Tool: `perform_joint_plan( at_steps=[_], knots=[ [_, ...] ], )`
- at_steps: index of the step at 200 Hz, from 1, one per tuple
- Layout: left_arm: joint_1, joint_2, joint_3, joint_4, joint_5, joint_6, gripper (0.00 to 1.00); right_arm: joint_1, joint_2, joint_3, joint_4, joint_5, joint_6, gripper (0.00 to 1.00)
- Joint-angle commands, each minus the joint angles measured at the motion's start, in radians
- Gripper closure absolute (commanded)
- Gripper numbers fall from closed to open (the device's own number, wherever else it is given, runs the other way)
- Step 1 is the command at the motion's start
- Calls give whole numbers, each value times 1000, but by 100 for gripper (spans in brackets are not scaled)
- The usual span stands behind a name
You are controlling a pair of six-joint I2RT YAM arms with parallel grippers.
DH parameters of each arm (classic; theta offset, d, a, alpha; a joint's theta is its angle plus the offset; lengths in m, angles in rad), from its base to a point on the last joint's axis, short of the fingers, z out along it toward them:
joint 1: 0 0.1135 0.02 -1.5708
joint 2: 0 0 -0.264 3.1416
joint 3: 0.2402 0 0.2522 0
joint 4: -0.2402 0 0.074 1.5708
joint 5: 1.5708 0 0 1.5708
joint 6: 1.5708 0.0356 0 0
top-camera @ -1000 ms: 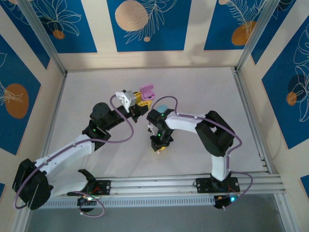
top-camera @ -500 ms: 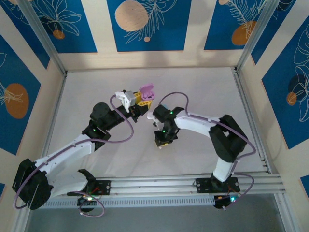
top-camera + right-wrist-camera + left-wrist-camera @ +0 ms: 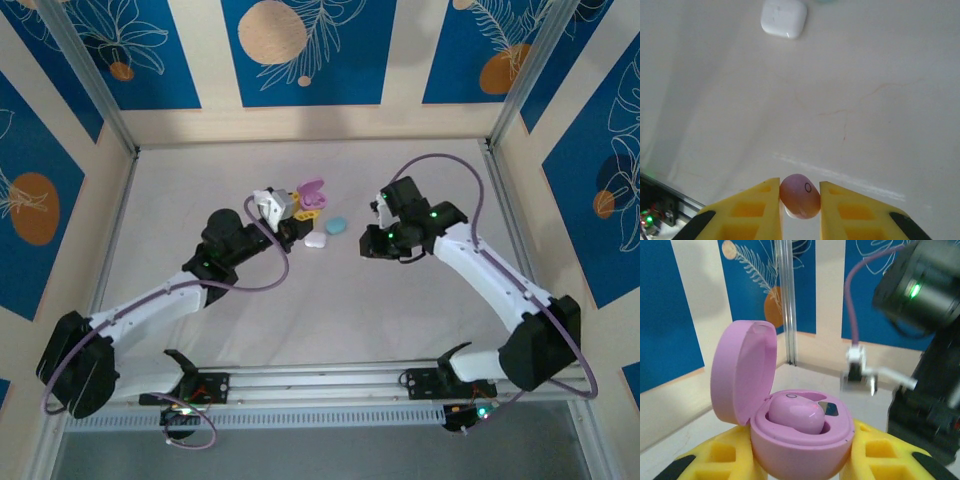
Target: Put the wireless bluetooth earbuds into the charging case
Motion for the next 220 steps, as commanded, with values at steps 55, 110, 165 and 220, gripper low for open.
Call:
perform_joint_plan(
  at_steps=[55, 110, 165, 220],
  knots=[
    [-65, 102, 19, 81, -24, 67, 71, -42, -85, 137, -97, 6, -15, 78],
    [-79, 132, 21, 99, -9, 87, 71, -36, -61, 231, -84, -55, -16, 78],
    [-90, 153, 35, 104, -8, 80, 71, 14, -4, 304, -49, -55, -24, 78],
    [-95, 147, 43, 94, -6, 80, 71, 72, 63, 362, -37, 11, -60, 78]
  ],
)
